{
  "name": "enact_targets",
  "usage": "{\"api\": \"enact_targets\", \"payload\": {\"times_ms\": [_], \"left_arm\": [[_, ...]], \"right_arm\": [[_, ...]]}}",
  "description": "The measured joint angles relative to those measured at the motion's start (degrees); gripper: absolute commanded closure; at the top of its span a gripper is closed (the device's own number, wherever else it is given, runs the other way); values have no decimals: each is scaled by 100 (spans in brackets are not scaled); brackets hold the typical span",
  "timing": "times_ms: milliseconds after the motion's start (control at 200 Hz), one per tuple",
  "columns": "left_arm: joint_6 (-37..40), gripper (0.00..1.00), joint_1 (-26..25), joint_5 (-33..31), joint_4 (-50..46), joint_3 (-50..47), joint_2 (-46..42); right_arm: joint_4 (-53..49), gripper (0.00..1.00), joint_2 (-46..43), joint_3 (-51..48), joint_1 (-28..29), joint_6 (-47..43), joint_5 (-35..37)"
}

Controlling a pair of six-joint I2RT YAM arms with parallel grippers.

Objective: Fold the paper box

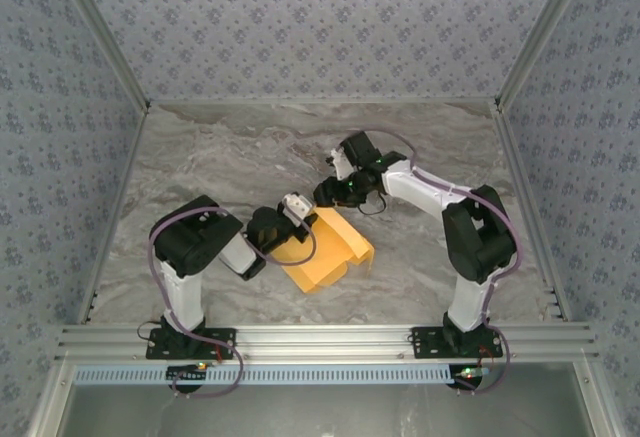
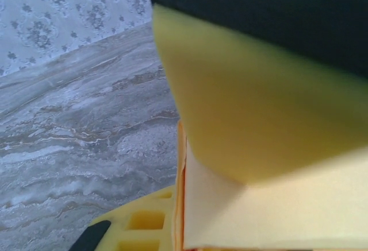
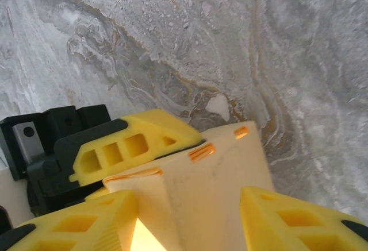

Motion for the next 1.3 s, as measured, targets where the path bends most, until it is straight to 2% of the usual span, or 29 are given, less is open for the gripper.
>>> {"api": "enact_targets", "payload": {"times_ms": [235,350,440,525,730,825,969,1069,1304], "left_arm": [[-149,100,-63,-249,166,46,125],[-144,100,-66,-278,166,44,122],[-144,100,-63,-420,162,9,85],[-146,100,-52,-555,103,-94,-42],[-190,100,114,-739,-170,-372,-533],[-280,100,302,-739,-437,-420,-807],[-511,100,603,-695,-656,-507,-1165],[-645,100,769,-621,-881,-568,-1403],[-861,100,1248,-315,-1246,-780,-1919]], "right_arm": [[492,48,-216,-337,66,459,236],[605,45,-315,-474,7,444,210],[693,38,-634,-872,-116,313,127],[841,32,-1075,-1303,-315,70,-7],[1707,24,-2553,-2247,-680,-632,-133],[2402,22,-3486,-2977,-734,-1032,328],[4000,22,-4656,-4693,-833,-2015,1080],[4308,25,-4559,-5147,-848,-2671,1029],[4942,32,-3952,-5184,-857,-3633,562]]}}
